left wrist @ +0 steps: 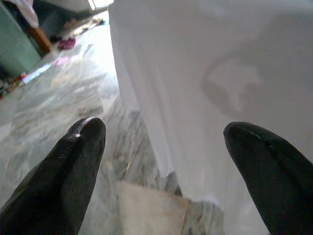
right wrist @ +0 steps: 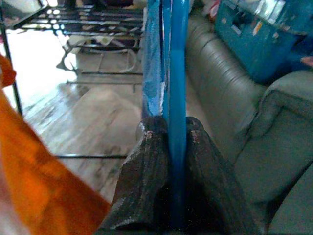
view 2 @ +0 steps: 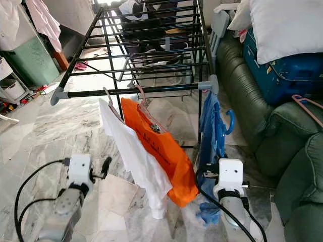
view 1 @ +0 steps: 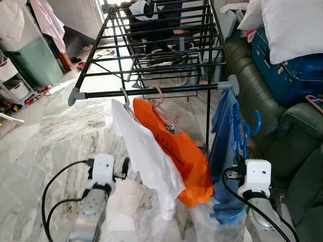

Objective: Hang hanger

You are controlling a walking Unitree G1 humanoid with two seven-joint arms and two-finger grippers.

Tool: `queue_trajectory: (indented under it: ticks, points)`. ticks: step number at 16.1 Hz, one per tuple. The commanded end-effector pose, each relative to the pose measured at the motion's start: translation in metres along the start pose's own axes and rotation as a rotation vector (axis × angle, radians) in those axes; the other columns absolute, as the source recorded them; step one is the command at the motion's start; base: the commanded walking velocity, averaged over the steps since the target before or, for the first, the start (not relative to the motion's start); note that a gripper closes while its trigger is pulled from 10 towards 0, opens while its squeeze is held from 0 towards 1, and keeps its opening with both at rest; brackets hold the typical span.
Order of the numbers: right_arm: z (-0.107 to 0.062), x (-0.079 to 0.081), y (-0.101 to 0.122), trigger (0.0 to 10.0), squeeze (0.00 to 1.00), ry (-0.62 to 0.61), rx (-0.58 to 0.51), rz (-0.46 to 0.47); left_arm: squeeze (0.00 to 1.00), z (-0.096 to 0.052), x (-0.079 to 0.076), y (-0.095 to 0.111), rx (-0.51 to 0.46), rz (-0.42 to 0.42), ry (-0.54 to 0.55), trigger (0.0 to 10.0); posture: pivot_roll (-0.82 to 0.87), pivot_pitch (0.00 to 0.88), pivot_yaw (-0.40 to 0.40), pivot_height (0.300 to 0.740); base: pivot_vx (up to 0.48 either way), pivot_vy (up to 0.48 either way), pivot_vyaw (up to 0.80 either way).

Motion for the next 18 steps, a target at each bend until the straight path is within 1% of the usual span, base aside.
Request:
queue_trajectory:
  ticks: [1,3,4,6,7,8,9,10,11,12,15,17,18]
  points:
    - [0.001,0.007,0.011,10.0,0.00,0.029,-0.031,0.009,0.00,-0.003,0.008,-0.009,0.028,0.025,0.026,10.0,-0.18,0.004,0.131,0.740,0.000,0.000,0.00]
    - [0.007,0.010,0.013,10.0,0.00,0.050,-0.022,0.002,0.00,-0.003,0.007,-0.010,0.026,0.026,0.032,10.0,-0.16,0.000,0.106,0.740,0.000,0.000,0.00]
    - [0.011,0.017,0.014,10.0,0.00,0.079,-0.021,0.008,0.00,-0.002,0.008,-0.007,0.017,0.022,0.062,10.0,-0.14,0.000,0.079,0.740,0.000,0.000,0.00]
    - [0.016,0.026,0.013,10.0,0.00,0.125,-0.011,-0.006,0.00,-0.003,0.009,-0.006,0.019,0.010,0.078,10.0,-0.10,0.000,0.035,0.740,0.000,0.000,0.00]
    - [0.021,0.038,0.013,10.0,0.00,0.178,0.000,-0.016,0.00,-0.009,0.013,-0.010,0.029,-0.018,0.105,10.0,-0.07,0.000,0.011,0.740,0.000,0.000,0.00]
    - [0.022,0.039,0.013,10.0,0.00,0.184,0.002,-0.017,0.00,-0.009,0.014,-0.011,0.033,-0.024,0.109,10.0,-0.07,0.000,0.011,0.740,0.000,0.000,0.00]
    - [0.026,0.044,0.013,10.0,0.00,0.210,0.004,-0.020,0.00,-0.014,0.017,-0.014,0.031,-0.037,0.124,10.0,-0.03,0.000,-0.027,0.740,0.000,0.000,0.00]
    - [0.030,0.051,0.014,10.0,0.00,0.239,0.007,-0.026,0.00,-0.020,0.022,-0.018,0.032,-0.044,0.149,10.0,-0.01,0.000,-0.043,0.740,0.000,0.000,0.00]
    - [0.032,0.053,0.015,10.0,0.00,0.247,0.008,-0.028,0.00,-0.022,0.023,-0.020,0.035,-0.047,0.157,10.0,-0.01,0.000,-0.043,0.740,0.000,0.000,0.00]
    - [0.036,0.058,0.016,10.0,0.00,0.267,0.007,-0.035,0.00,-0.027,0.025,-0.022,0.041,-0.044,0.173,10.0,0.01,0.000,-0.050,0.740,0.000,0.000,0.00]
    - [0.038,0.059,0.014,10.0,0.00,0.256,0.012,-0.033,0.00,-0.028,0.022,-0.021,0.040,-0.019,0.162,10.0,0.01,0.000,-0.036,0.740,0.000,0.000,0.00]
    - [0.033,0.050,0.004,10.0,0.00,0.193,0.043,0.003,0.00,-0.023,0.022,-0.019,0.048,0.016,0.136,10.0,-0.01,0.000,0.006,0.740,0.000,0.000,0.00]
    - [0.033,0.050,0.004,10.0,0.00,0.193,0.043,0.003,0.00,-0.023,0.022,-0.019,0.048,0.016,0.136,10.0,-0.01,0.000,0.006,0.740,0.000,0.000,0.00]
Point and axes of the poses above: a point about 5 cm out from each wrist's last joint towards the gripper, its own z axis pointing out of the wrist towards the gripper, its own y axis along the axis of the wrist's last joint, x = y × z, the point moved 5 cm from there along z, pointing out of the wrist towards the gripper, and after that the axes turned 6 degrees about z, right-handed, at the moved point
